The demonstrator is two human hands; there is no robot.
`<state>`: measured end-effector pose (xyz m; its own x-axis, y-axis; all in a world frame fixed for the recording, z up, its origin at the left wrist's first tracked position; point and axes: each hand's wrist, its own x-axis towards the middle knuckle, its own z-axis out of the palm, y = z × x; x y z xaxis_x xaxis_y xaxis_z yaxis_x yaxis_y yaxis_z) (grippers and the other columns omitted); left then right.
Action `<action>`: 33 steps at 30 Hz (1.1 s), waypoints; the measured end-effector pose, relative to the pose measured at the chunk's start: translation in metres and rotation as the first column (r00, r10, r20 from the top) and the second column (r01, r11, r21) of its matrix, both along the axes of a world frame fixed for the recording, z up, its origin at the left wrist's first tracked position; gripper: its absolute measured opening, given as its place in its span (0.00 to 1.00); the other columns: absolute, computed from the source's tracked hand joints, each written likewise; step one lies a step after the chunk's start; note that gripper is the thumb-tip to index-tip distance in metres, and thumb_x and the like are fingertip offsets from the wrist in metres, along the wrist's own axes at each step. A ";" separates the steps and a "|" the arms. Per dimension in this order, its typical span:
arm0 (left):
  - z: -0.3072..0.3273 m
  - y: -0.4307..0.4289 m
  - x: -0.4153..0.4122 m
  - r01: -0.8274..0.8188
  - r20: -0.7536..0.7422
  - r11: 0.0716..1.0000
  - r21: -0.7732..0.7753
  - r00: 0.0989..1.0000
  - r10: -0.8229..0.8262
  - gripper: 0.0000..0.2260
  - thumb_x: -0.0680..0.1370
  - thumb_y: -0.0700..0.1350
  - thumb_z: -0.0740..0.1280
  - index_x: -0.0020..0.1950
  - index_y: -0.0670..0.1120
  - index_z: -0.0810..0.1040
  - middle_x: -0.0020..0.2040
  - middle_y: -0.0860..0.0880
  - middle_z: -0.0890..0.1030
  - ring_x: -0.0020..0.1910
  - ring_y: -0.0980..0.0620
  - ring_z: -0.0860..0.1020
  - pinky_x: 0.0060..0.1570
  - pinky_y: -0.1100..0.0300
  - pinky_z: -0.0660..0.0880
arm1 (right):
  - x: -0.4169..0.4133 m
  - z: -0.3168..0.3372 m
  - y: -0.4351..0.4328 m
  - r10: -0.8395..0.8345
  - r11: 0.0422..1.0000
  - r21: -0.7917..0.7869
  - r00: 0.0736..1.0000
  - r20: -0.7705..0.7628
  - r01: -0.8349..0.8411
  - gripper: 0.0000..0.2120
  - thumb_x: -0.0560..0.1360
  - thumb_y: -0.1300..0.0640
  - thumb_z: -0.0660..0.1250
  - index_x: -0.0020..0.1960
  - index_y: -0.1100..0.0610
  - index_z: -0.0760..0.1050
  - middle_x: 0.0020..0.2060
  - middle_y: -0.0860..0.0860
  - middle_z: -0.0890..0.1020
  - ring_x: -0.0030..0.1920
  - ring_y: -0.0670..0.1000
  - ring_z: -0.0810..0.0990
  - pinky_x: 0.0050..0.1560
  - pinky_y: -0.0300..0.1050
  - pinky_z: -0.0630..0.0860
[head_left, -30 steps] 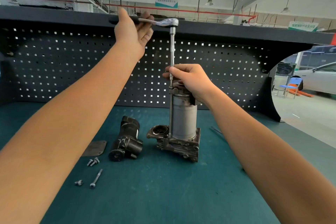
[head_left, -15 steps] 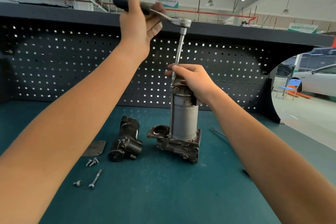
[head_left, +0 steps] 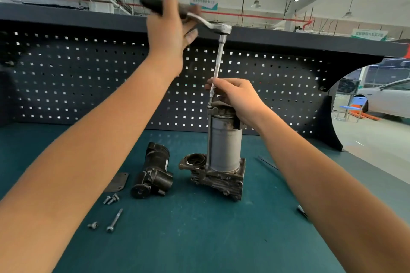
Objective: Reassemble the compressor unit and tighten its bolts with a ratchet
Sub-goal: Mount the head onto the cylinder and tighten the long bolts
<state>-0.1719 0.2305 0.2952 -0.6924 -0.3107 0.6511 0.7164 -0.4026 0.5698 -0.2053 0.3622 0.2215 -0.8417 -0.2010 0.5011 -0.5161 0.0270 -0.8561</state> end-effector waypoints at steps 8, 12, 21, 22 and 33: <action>-0.005 0.003 0.004 -0.034 -0.108 0.985 -0.168 0.994 0.016 0.02 0.79 0.43 0.61 0.47 0.45 0.71 0.42 0.50 0.80 0.45 0.56 0.81 0.45 0.52 0.78 | -0.004 -0.002 0.001 -0.052 0.996 -0.079 0.999 -0.002 0.052 0.05 0.73 0.63 0.69 0.49 0.61 0.79 0.38 0.52 0.83 0.37 0.46 0.82 0.37 0.38 0.80; -0.016 0.012 0.019 -0.631 -0.631 0.657 -0.413 0.718 0.293 0.08 0.77 0.41 0.64 0.45 0.36 0.76 0.38 0.56 0.75 0.39 0.65 0.75 0.43 0.68 0.74 | -0.005 -0.004 -0.001 -0.129 0.991 -0.043 0.989 -0.071 0.126 0.03 0.71 0.59 0.72 0.43 0.55 0.79 0.36 0.48 0.82 0.34 0.41 0.81 0.34 0.33 0.76; 0.004 -0.014 -0.007 0.097 0.146 0.995 0.029 0.984 -0.100 0.04 0.79 0.44 0.58 0.48 0.45 0.69 0.44 0.48 0.81 0.49 0.50 0.82 0.49 0.49 0.77 | -0.002 -0.001 -0.002 -0.002 0.999 0.039 1.000 -0.015 0.003 0.06 0.78 0.61 0.62 0.47 0.58 0.78 0.39 0.51 0.83 0.27 0.43 0.77 0.35 0.43 0.81; 0.002 -0.011 -0.005 0.050 0.102 0.997 -0.053 0.994 -0.045 0.04 0.79 0.44 0.58 0.47 0.45 0.70 0.45 0.48 0.81 0.50 0.51 0.82 0.46 0.50 0.78 | -0.002 0.000 -0.002 -0.017 1.000 0.026 1.000 -0.011 0.017 0.06 0.78 0.61 0.63 0.50 0.61 0.78 0.39 0.52 0.83 0.26 0.42 0.77 0.33 0.41 0.80; 0.004 -0.014 -0.006 -0.003 0.050 0.994 -0.109 0.999 0.008 0.06 0.80 0.46 0.58 0.48 0.44 0.70 0.46 0.47 0.82 0.47 0.51 0.82 0.38 0.56 0.78 | -0.007 -0.001 0.000 -0.036 0.997 0.069 0.999 -0.017 0.037 0.04 0.76 0.56 0.66 0.46 0.54 0.80 0.47 0.54 0.83 0.37 0.44 0.78 0.49 0.47 0.79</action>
